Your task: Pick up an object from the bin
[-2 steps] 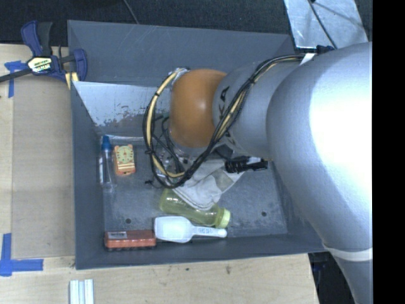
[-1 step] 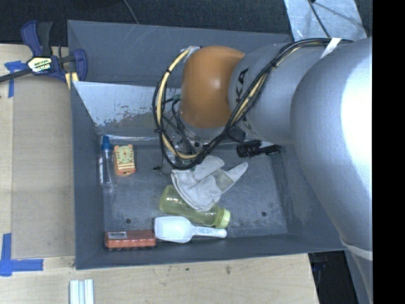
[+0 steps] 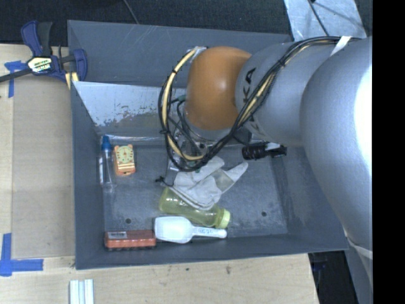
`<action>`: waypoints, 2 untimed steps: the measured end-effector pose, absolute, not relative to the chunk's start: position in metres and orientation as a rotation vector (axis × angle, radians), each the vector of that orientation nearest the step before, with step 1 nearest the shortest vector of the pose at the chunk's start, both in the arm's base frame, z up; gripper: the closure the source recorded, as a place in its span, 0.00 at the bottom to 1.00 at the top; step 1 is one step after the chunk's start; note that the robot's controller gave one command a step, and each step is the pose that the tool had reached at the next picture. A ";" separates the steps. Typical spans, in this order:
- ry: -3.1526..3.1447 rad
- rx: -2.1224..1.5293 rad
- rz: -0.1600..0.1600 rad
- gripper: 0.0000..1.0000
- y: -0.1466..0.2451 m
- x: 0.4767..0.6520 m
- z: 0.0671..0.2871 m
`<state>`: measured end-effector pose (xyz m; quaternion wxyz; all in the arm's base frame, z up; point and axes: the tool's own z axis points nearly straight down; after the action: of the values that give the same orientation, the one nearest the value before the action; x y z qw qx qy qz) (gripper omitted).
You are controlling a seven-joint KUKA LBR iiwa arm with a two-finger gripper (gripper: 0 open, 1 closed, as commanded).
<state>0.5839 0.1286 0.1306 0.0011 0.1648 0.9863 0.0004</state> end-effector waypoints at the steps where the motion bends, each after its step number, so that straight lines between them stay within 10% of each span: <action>1: 3.093 0.525 0.003 0.00 0.127 0.578 0.119; 2: 3.089 0.524 0.005 0.00 0.117 0.552 0.085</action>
Offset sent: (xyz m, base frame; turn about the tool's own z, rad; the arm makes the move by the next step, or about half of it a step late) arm -0.0463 -0.0174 -0.0606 0.0053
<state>0.5515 0.1171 0.0853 0.0044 0.1674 0.9859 0.0016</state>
